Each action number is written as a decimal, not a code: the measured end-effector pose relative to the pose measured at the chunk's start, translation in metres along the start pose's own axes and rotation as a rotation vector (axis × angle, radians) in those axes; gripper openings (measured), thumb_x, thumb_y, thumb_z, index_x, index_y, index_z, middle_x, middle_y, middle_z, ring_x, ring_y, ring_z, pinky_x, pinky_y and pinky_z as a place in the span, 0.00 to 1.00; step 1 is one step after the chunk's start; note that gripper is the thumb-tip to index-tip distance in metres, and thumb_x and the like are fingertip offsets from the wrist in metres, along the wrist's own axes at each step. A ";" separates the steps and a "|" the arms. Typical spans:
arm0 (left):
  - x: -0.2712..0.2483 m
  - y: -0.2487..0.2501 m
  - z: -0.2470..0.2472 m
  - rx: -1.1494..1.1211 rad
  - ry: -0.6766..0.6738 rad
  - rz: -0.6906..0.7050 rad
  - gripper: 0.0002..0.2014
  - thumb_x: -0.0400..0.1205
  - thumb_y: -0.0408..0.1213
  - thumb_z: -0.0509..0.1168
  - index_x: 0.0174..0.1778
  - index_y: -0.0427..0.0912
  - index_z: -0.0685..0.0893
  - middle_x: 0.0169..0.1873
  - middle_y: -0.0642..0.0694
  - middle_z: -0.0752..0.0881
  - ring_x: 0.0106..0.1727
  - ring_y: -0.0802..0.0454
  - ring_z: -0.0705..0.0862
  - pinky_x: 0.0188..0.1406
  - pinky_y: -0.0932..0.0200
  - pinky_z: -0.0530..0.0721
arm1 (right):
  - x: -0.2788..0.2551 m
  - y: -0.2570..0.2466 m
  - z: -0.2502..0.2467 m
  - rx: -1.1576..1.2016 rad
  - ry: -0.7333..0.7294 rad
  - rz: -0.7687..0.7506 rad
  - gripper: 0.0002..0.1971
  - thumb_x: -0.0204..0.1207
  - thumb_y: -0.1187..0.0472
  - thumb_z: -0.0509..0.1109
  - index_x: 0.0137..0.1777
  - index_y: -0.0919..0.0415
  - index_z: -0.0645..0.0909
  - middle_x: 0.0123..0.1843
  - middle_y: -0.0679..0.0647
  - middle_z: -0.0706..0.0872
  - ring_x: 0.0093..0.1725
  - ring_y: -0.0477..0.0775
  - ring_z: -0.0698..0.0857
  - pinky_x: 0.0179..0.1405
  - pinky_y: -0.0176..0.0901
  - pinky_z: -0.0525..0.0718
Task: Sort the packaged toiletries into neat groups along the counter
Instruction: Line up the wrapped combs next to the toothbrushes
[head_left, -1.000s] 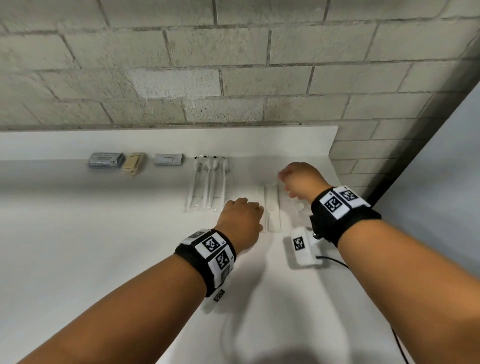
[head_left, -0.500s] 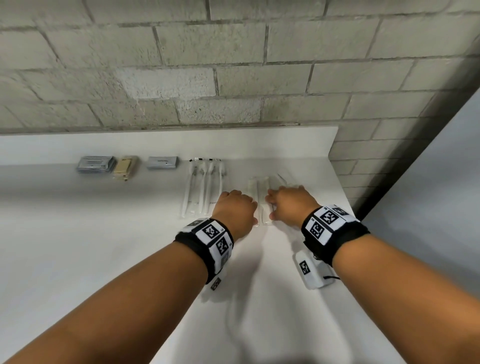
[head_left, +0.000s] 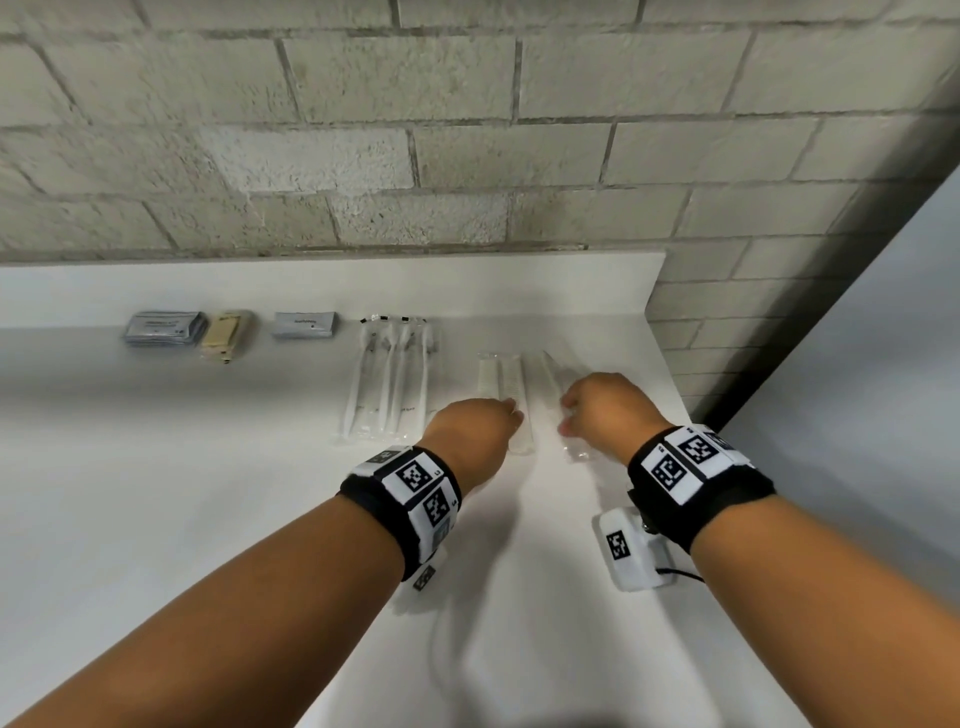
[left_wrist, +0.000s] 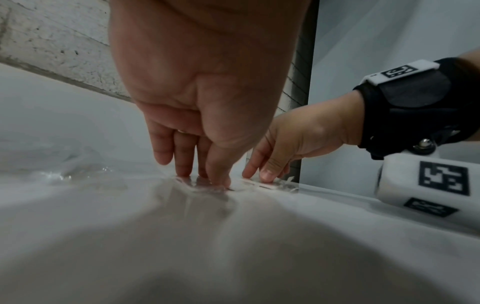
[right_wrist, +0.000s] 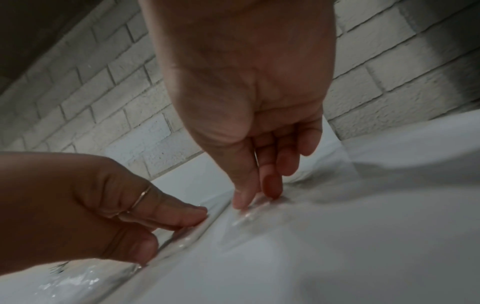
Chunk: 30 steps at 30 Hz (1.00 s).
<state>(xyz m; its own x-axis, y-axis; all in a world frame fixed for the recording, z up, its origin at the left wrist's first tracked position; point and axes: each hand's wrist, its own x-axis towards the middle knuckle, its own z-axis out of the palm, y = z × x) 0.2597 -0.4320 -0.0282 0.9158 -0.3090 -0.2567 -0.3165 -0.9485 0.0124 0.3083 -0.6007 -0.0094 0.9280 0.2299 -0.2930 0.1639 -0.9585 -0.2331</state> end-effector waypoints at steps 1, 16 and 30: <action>0.001 0.000 0.000 0.001 0.009 0.001 0.21 0.86 0.36 0.53 0.77 0.42 0.68 0.79 0.47 0.69 0.72 0.42 0.75 0.65 0.50 0.76 | -0.001 0.000 0.001 0.014 0.000 -0.012 0.20 0.72 0.56 0.75 0.64 0.57 0.85 0.64 0.56 0.86 0.63 0.58 0.83 0.64 0.48 0.81; 0.000 -0.003 -0.001 -0.066 0.110 -0.035 0.13 0.81 0.33 0.57 0.61 0.41 0.79 0.63 0.46 0.83 0.61 0.43 0.82 0.57 0.49 0.82 | 0.008 -0.007 0.004 -0.214 0.090 -0.195 0.23 0.70 0.47 0.75 0.66 0.43 0.82 0.69 0.46 0.80 0.67 0.57 0.74 0.64 0.51 0.69; 0.009 0.017 -0.008 -0.027 0.121 0.094 0.17 0.86 0.36 0.54 0.71 0.42 0.73 0.69 0.46 0.77 0.67 0.43 0.78 0.54 0.49 0.81 | 0.013 0.023 -0.010 0.067 0.013 0.213 0.29 0.68 0.44 0.76 0.63 0.63 0.79 0.62 0.62 0.84 0.60 0.62 0.84 0.55 0.47 0.82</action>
<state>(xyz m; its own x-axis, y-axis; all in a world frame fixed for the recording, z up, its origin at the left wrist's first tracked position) 0.2649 -0.4516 -0.0222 0.9060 -0.4010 -0.1351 -0.3969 -0.9161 0.0574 0.3275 -0.6217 -0.0097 0.9436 0.0205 -0.3304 -0.0587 -0.9718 -0.2282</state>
